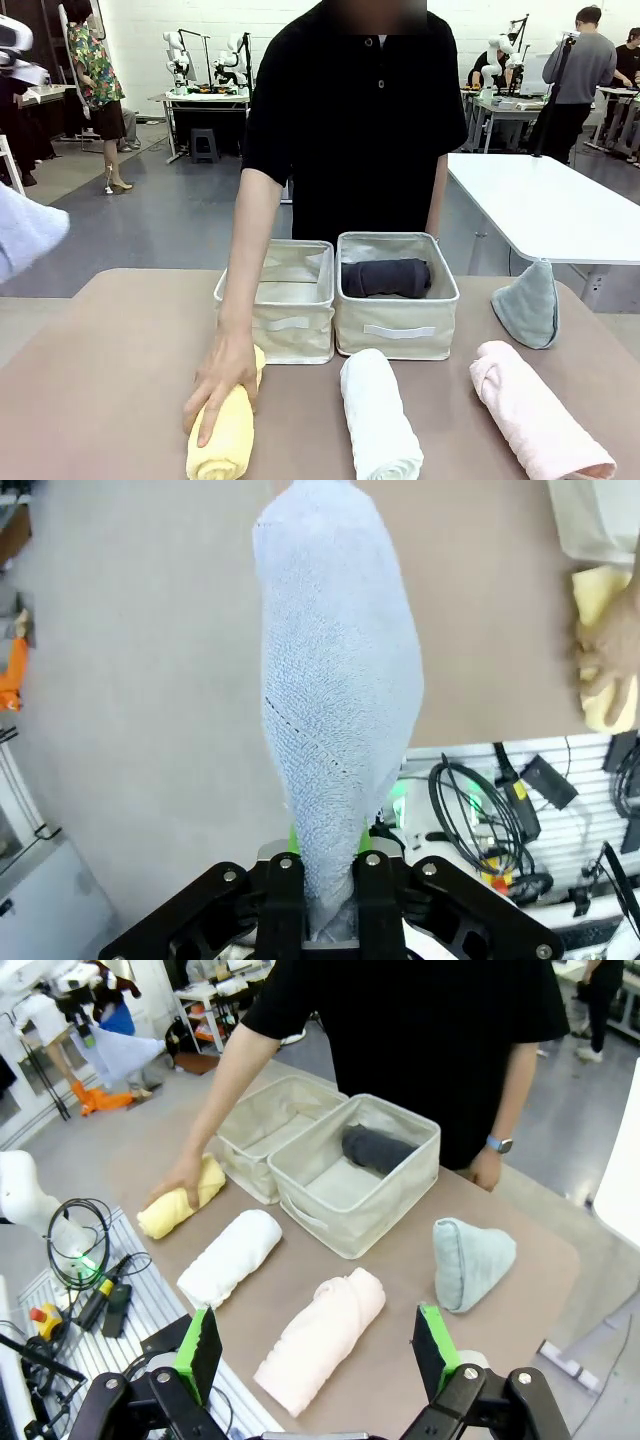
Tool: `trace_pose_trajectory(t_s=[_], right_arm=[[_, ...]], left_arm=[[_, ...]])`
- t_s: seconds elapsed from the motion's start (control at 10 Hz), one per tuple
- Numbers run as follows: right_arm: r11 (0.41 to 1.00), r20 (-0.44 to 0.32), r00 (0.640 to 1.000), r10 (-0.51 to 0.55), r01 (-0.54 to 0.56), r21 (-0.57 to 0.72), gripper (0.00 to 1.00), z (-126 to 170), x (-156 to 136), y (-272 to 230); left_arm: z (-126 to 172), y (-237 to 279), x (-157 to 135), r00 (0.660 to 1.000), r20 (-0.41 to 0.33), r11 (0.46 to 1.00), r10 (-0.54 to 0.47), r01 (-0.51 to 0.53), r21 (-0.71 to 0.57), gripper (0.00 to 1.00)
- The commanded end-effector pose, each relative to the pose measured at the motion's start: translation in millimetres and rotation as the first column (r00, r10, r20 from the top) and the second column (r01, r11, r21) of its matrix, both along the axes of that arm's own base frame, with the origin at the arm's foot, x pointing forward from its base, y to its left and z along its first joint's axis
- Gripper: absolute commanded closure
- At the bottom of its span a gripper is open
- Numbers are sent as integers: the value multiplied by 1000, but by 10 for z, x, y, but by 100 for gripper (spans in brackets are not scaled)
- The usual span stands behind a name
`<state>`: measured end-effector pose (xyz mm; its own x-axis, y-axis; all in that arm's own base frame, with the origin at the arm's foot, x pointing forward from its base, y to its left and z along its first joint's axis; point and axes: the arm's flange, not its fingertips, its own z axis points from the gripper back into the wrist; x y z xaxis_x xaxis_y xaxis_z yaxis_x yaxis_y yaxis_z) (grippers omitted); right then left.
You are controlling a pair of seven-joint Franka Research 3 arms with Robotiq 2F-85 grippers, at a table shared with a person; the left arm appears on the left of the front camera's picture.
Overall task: Sort the towels based on their folding style.
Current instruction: Pick up one triangle-folded towel and place it in the left Fabric basket.
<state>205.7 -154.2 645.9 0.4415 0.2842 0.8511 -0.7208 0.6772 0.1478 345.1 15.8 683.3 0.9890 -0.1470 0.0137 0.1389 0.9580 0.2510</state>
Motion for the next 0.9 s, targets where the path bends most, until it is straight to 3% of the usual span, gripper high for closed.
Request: trace_pose_trajectory(t_s=[0.0, 0.2, 0.3, 0.8], right_arm=[[1000, 8, 1000, 15, -15, 10, 0, 7, 13, 13], [1000, 8, 1000, 15, -15, 10, 0, 7, 13, 13], [1000, 8, 1000, 15, -15, 10, 0, 7, 13, 13], [1000, 8, 1000, 15, -15, 10, 0, 7, 13, 13]], left_arm=[[-272, 199, -125, 995, 90, 999, 44, -42, -26, 100], [-392, 193, -36, 992, 83, 994, 96, -91, -64, 100], [-148, 255, -161, 997, 62, 999, 40, -38, -32, 100], [-148, 255, -161, 997, 62, 999, 40, -38, -32, 100]])
